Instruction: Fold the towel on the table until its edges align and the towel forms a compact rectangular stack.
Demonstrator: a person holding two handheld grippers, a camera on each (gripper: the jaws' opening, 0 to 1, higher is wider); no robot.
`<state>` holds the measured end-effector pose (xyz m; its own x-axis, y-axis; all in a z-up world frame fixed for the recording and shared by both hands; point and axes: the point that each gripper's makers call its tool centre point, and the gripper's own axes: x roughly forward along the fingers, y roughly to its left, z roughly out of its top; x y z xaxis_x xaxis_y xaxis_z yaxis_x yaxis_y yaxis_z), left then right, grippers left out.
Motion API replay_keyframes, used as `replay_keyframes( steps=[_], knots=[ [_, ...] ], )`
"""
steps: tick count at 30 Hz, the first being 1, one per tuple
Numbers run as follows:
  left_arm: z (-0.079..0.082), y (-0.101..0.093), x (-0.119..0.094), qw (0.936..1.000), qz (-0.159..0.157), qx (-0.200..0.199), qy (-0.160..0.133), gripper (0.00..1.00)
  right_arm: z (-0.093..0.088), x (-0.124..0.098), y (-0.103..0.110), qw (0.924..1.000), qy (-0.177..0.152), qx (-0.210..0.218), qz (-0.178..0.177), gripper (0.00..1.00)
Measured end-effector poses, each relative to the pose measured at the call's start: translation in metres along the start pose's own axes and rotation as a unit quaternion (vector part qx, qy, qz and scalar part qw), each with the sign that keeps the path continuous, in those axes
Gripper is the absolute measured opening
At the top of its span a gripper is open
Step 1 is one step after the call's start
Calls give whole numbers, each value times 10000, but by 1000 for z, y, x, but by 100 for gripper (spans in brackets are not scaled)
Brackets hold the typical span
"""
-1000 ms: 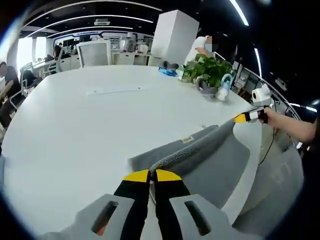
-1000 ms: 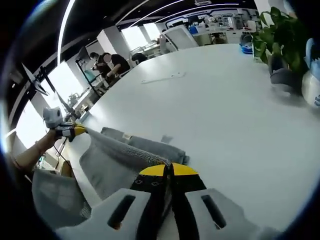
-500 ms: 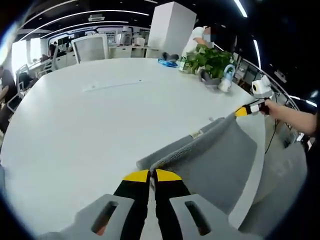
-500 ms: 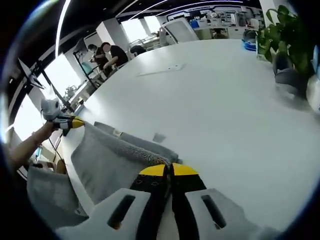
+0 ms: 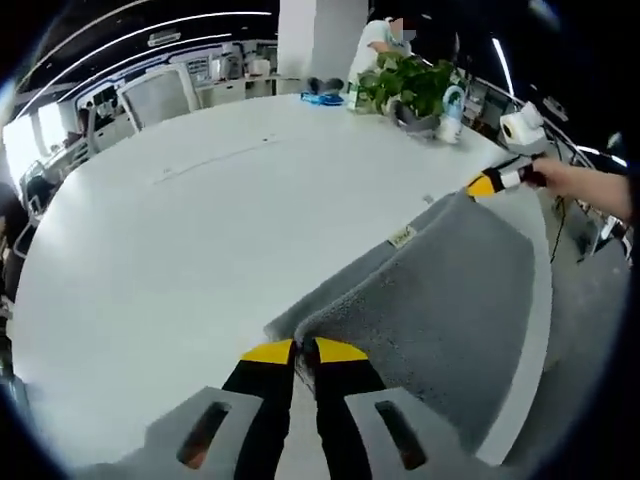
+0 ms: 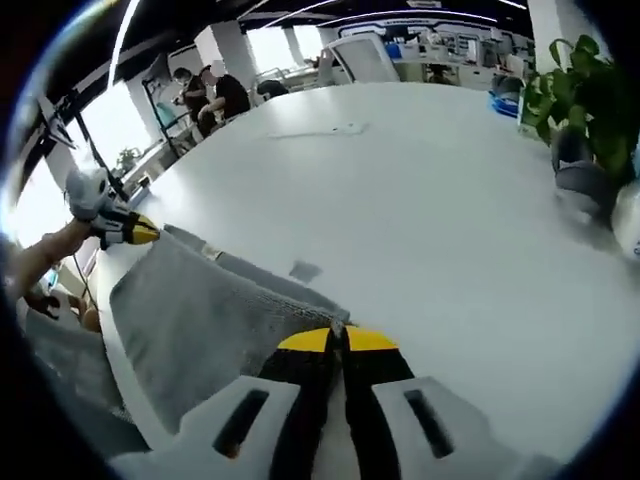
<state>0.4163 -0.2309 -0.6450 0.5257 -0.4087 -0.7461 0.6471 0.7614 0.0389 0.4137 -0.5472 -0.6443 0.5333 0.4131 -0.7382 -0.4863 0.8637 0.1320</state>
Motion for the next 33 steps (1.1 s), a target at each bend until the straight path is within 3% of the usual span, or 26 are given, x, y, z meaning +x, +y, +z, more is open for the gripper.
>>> replay_keyframes(
  steps=[2, 5, 10, 14, 17, 19, 24, 28, 33],
  knots=[
    [0, 0, 3, 9994, 100, 319, -9, 17, -3, 1, -1, 9998, 43, -150, -102, 9],
    [0, -1, 4, 9994, 179, 294, 18, 18, -5, 2, -5, 9995, 76, -194, -251, 19],
    [-2, 0, 5, 9997, 222, -38, 13, 19, -6, 0, -11, 9995, 27, -126, -285, 26],
    [0, 1, 2, 9995, 311, -51, 20, 21, -5, -2, -12, 9996, -11, -73, -265, 29],
    [6, -2, -3, 9991, 297, -284, -129, 24, -1, -4, -5, 9997, -158, 162, -8, 32],
    [13, -9, -8, 9974, 218, -599, -327, 24, -1, -5, 6, 9982, -181, 481, 299, 35],
    [30, -31, -22, 9950, 128, -721, -679, 23, 1, -13, 7, 9992, -213, 275, 208, 36],
    [45, -64, -29, 9954, -116, -451, -837, 23, 10, -20, 10, 9990, -354, 193, 179, 35],
    [53, -105, -29, 9955, -475, -15, -821, 22, 21, -25, 18, 9986, -493, -28, 175, 32]
  ],
)
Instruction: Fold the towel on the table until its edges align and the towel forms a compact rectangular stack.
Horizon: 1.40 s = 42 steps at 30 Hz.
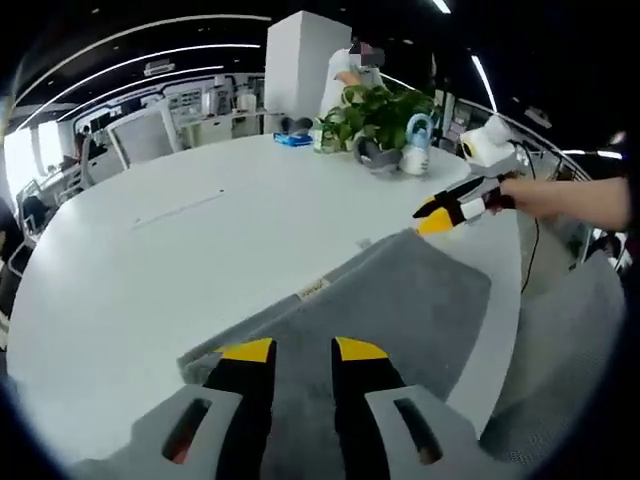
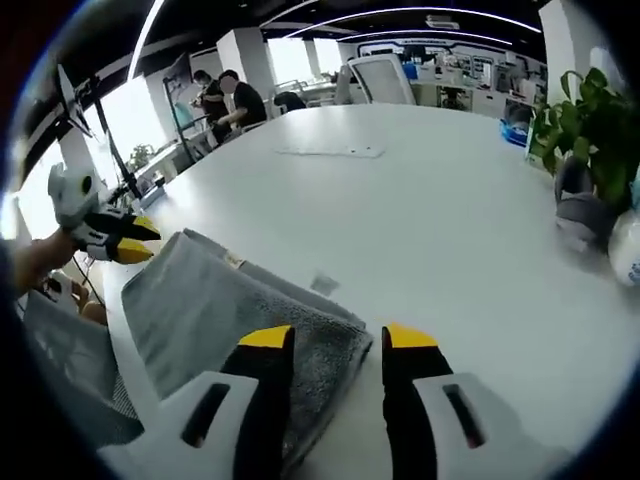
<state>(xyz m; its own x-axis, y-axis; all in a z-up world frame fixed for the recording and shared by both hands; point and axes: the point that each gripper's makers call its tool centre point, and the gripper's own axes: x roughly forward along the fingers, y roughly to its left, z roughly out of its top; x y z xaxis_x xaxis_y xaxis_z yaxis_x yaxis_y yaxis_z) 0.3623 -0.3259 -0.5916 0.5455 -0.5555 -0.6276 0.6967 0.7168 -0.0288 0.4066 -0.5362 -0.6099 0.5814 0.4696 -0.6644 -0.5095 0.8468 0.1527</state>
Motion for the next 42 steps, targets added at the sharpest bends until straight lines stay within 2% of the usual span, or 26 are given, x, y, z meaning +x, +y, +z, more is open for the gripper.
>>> replay_keyframes(
  steps=[1, 3, 4, 5, 6, 7, 11, 14, 17, 18, 20, 21, 22, 23, 24, 26, 28, 31, 32, 34, 35, 36, 37, 38, 40, 42],
  knots=[
    [0, -9, 1, 9999, -100, 111, 23, 22, 1, 0, 2, 10000, -14, -90, 0, 30],
    [-4, -35, 7, 9988, -374, 268, 158, 18, -3, 2, 7, 9981, 116, -600, -101, 19],
    [-5, -40, 8, 9984, -441, 306, 180, 15, -6, 3, 11, 9935, 203, -1109, -147, 12],
    [-12, -57, 12, 9967, -600, 437, 330, 12, -7, 3, 13, 9919, 212, -1242, -181, 2],
    [-17, -64, 14, 9957, -664, 485, 424, 10, -9, 5, 19, 9888, 177, -1470, -209, 0],
    [-21, -74, 17, 9949, -726, 510, 488, 7, -7, 6, 23, 9888, 65, -1473, -235, 0],
    [-24, -100, 20, 9933, -944, 441, 496, 1, -17, 10, 43, 9927, 25, -1208, -27, 0],
    [-28, -111, 23, 9924, -1050, 387, 504, 1, -24, 13, 56, 9918, 105, -1256, 204, 0],
    [-39, -120, 25, 9903, -1131, 451, 666, 1, -33, 18, 65, 9887, 314, -1406, 417, 0],
    [-44, -125, 25, 9880, -1202, 609, 750, 1, -39, 20, 67, 9873, 461, -1447, 474, 0],
    [-54, -130, 26, 9819, -1277, 1046, 934, 1, -59, 25, 67, 9810, 979, -1612, 453, 0],
    [-66, -128, 27, 9745, -1178, 1485, 1204, 1, -68, 28, 67, 9765, 1183, -1749, 433, 0],
    [-67, -129, 29, 9703, -1160, 1770, 1173, 1, -51, 30, 69, 9789, 651, -1910, 333, 0],
    [-61, -132, 30, 9639, -1188, 2190, 939, 1, -57, 28, 69, 9753, 884, -1998, 311, 0],
    [-62, -132, 29, 9619, -1138, 2253, 1051, 1, -56, 28, 69, 9713, 919, -2170, 319, 0],
    [-62, -133, 29, 9589, -1109, 2384, 1067, 1, -56, 29, 69, 9680, 1002, -2277, 322, 0],
    [-62, -133, 29, 9514, -1115, 2669, 1059, 1, -56, 29, 69, 9637, 1242, -2340, 324, 0],
    [-63, -134, 30, 9468, -1048, 2825, 1132, 1, -57, 30, 68, 9518, 1699, -2539, 279, 0],
    [-63, -135, 30, 9462, -1013, 2850, 1150, 1, -58, 31, 68, 9451, 1883, -2659, 249, 0],
    [-63, -134, 30, 9466, -965, 2840, 1186, 1, -58, 31, 68, 9342, 2208, -2798, 148, 0],
    [-63, -133, 30, 9476, -947, 2803, 1201, 1, -58, 31, 68, 9320, 2271, -2824, 126, 0],
    [-63, -133, 30, 9480, -941, 2791, 1206, 1, -59, 32, 68, 9214, 2504, -2970, 91, 0],
    [-63, -133, 30, 9477, -944, 2795, 1215, 1, -59, 32, 68, 9179, 2556, -3032, 104, 0],
    [-63, -133, 30, 9465, -939, 2831, 1229, 1, -60, 32, 68, 9092, 2728, -3144, 114, 0],
    [-64, -133, 29, 9324, -929, 3251, 1274, 1, -60, 33, 68, 9040, 2978, -3067, 34, 0],
    [-65, -134, 30, 9365, -876, 3152, 1261, 1, -60, 33, 67, 8974, 3180, -3059, 8, 0]
  ],
)
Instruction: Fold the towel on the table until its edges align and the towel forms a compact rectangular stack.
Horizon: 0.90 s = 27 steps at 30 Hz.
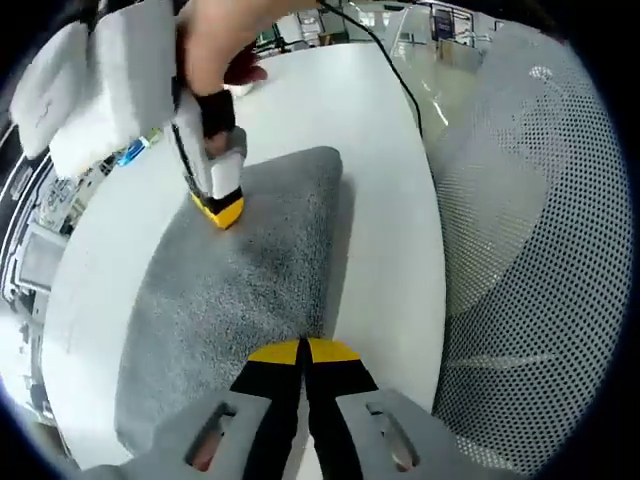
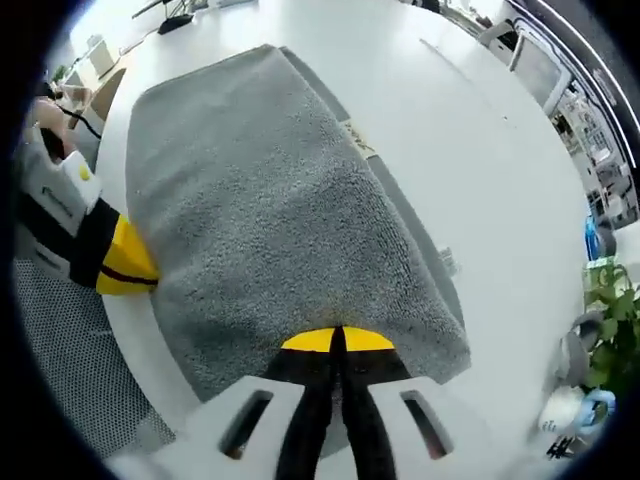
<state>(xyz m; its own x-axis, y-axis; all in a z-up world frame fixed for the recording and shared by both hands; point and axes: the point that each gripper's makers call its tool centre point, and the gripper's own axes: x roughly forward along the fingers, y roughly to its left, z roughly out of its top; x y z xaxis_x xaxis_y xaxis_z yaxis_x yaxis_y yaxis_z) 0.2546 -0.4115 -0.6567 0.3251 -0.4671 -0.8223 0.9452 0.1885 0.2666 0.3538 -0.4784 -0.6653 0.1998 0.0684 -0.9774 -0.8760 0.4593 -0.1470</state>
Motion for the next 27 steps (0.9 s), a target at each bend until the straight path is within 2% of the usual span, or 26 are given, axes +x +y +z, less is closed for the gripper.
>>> replay_keyframes(
  steps=[7, 15, 21, 23, 27],
  knots=[
    [-7, 5, -5, 9997, 18, -244, 26, 1, -1, 1, 1, 9991, 402, -122, -19, 0],
    [-13, 9, -6, 9985, 89, -498, 229, 1, -4, -1, 4, 9978, 642, 123, 91, 0],
    [-19, 13, -8, 9973, 189, -614, 344, 1, -7, -3, 7, 9978, 571, 330, 82, 0],
    [-23, 17, -9, 9977, 323, -360, 481, 1, -8, -3, 8, 9977, 542, 391, 106, 0],
    [-26, 21, -10, 9969, 379, -436, 526, 1, -9, -3, 10, 9967, 443, 641, 207, 0]
  ],
)
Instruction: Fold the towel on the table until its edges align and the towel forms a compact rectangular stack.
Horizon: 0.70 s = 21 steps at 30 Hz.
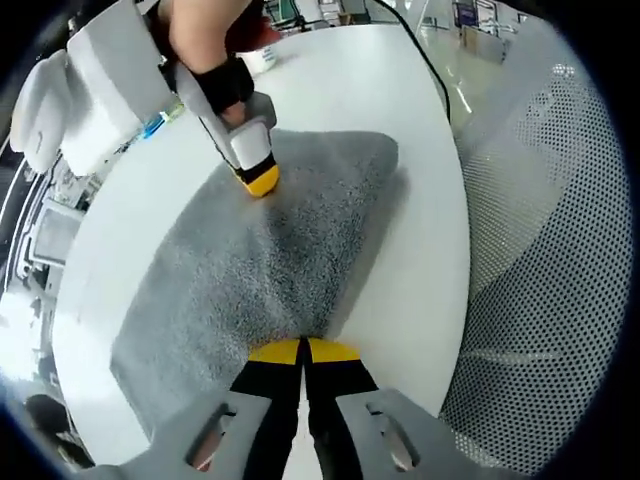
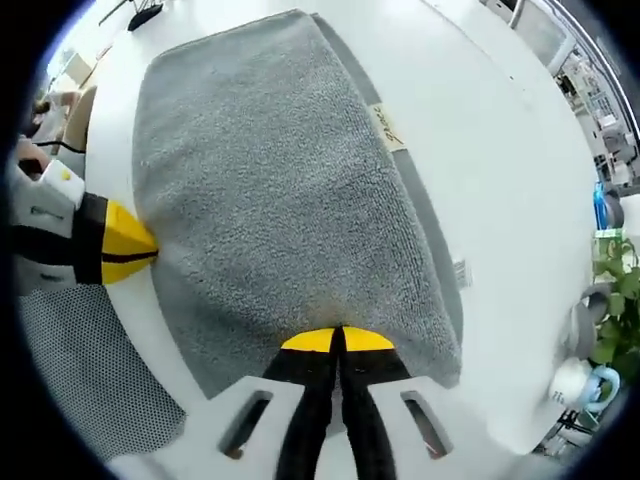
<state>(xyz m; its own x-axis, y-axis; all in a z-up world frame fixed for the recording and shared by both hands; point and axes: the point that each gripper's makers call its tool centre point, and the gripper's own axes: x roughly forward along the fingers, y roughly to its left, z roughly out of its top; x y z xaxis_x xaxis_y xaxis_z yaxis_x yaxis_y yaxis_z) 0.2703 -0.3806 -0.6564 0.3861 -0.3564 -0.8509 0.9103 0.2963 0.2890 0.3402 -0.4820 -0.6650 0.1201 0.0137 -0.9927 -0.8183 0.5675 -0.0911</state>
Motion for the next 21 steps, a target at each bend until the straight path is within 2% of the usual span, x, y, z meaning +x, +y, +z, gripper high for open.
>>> replay_keyframes(
  steps=[9, 13, 18, 21],
  knots=[
    [-8, 11, 0, 9996, 60, -258, 53, 1, -4, -1, 7, 9978, -435, 467, 183, 0],
    [-11, 14, -1, 9990, 94, -426, 88, 1, -6, -2, 13, 9971, -595, 440, 171, 0],
    [-16, 18, -2, 9992, 245, -177, 250, 1, -7, -4, 20, 9955, -708, 577, 245, 0],
    [-18, 20, -3, 9989, 323, -134, 317, 1, -7, -4, 26, 9958, -742, 497, 217, 0]
  ],
)
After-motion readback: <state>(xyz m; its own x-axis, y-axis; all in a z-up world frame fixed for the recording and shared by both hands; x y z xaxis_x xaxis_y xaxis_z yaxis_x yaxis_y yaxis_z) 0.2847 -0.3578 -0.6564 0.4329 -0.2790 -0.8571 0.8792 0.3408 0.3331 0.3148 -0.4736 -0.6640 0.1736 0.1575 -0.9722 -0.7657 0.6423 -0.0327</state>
